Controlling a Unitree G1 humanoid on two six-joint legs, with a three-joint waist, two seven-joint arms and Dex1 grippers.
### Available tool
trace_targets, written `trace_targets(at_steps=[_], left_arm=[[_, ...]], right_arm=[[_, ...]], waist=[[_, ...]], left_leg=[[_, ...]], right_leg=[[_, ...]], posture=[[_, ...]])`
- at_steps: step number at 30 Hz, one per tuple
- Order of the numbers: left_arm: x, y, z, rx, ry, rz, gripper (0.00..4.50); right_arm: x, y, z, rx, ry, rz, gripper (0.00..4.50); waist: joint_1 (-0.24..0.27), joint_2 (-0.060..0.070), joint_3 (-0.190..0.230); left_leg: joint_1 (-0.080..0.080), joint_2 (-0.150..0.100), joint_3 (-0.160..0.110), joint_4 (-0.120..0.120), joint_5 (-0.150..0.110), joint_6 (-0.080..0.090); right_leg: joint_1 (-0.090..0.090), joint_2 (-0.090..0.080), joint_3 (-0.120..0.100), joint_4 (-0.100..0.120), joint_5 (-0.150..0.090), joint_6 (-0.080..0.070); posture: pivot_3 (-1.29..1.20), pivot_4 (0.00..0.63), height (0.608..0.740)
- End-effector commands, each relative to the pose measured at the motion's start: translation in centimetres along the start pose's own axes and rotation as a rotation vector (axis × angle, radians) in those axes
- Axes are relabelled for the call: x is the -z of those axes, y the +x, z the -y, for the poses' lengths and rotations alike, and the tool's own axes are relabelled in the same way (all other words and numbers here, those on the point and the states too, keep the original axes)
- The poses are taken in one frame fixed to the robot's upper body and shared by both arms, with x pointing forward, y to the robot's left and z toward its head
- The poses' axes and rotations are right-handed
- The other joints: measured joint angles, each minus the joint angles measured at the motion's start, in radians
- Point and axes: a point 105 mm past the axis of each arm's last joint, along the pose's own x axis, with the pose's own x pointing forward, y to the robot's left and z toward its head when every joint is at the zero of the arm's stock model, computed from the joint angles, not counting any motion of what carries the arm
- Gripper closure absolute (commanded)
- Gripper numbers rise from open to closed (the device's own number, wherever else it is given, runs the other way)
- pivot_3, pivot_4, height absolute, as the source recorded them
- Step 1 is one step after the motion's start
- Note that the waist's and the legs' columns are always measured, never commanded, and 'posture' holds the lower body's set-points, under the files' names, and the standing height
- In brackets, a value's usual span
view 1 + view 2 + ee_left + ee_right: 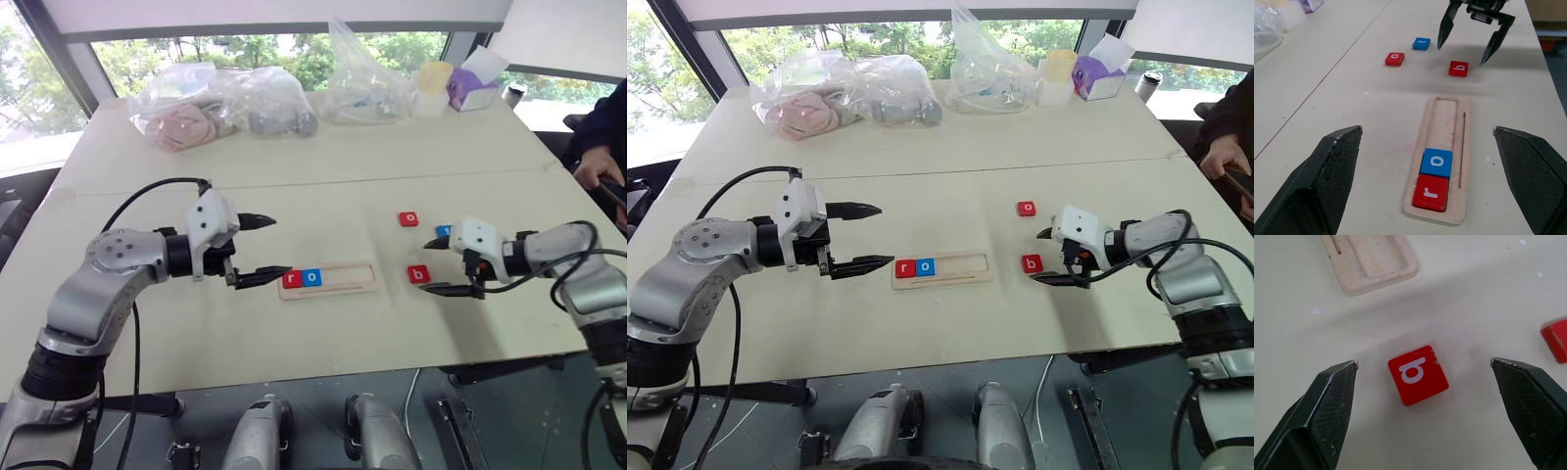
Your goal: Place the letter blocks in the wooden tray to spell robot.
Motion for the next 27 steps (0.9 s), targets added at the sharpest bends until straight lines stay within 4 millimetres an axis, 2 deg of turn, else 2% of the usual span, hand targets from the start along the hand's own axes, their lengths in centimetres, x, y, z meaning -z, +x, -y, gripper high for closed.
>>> trace_targets(at_steps=[1,6,13,16,18,20,21,27], left_arm=[[-1.1,-0.6,-0.3,-0.028,0.051,0.015,0.00],[-1.3,-0.8,-0.4,-0.034,0.056,0.010,0.00],[-1.5,-0.6,-0.5,-0.033,0.062,0.012,0.00],[-1.5,-0.6,-0.5,-0.032,0.064,0.012,0.00],[-1.5,-0.6,-0.5,-0.031,0.065,0.010,0.00],[-1.4,-0.6,-0.5,-0.030,0.066,0.007,0.00],[-1.4,-0.6,-0.5,-0.030,0.066,0.007,0.00],[-1.4,-0.6,-0.5,-0.029,0.063,0.012,0.00]], right_arm=[[-0.1,0.0,0.6,-0.004,-0.024,-0.001,0.02],[0.4,0.9,0.6,-0.016,-0.030,-0.009,0.02],[0.9,1.0,0.8,-0.021,-0.024,-0.028,0.02],[1.1,1.0,0.8,-0.026,-0.021,-0.034,0.94],[1.0,1.0,0.8,-0.031,-0.019,-0.030,1.85],[0.7,0.9,0.9,-0.032,-0.018,-0.024,3.05],[0.3,0.9,0.9,-0.030,-0.021,-0.013,3.36],[-4.6,1.3,0.8,-0.058,-0.090,0.106,3.35]], waist=[[0.003,0.000,0.000],[0.002,0.000,0.000],[0.002,0.000,0.000],[0.002,0.000,0.000],[0.002,0.000,0.000],[0.001,0.000,0.000],[0.001,0.000,0.000],[-0.002,0.000,0.000]], left_leg=[[0.000,0.000,0.000,0.000,0.000,0.000],[0.000,0.000,0.000,0.000,0.000,0.000],[0.001,0.000,0.000,0.000,0.000,0.000],[0.001,0.000,0.000,0.000,0.000,-0.001],[0.001,0.000,0.000,0.001,0.000,-0.001],[0.002,0.000,0.000,0.001,0.000,-0.001],[0.002,0.000,0.000,0.001,0.000,-0.001],[0.003,0.000,0.000,0.001,0.001,-0.001]], right_leg=[[0.000,0.000,0.000,0.000,0.000,0.001],[0.000,0.000,0.000,0.000,0.001,0.002],[0.001,0.000,0.000,0.001,0.002,0.003],[0.001,0.000,0.000,0.001,0.002,0.002],[0.002,0.000,0.000,0.001,0.002,0.002],[0.002,0.000,0.000,0.001,0.002,0.002],[0.002,0.000,0.000,0.001,0.002,0.002],[0.002,0.000,0.000,0.002,0.002,0.003]], posture=[[0.00,0.150,0.725],[0.00,0.150,0.725],[0.00,0.150,0.725],[0.00,0.150,0.725],[0.00,0.150,0.725],[0.00,0.150,0.725],[0.00,0.150,0.725],[0.00,0.150,0.725]])
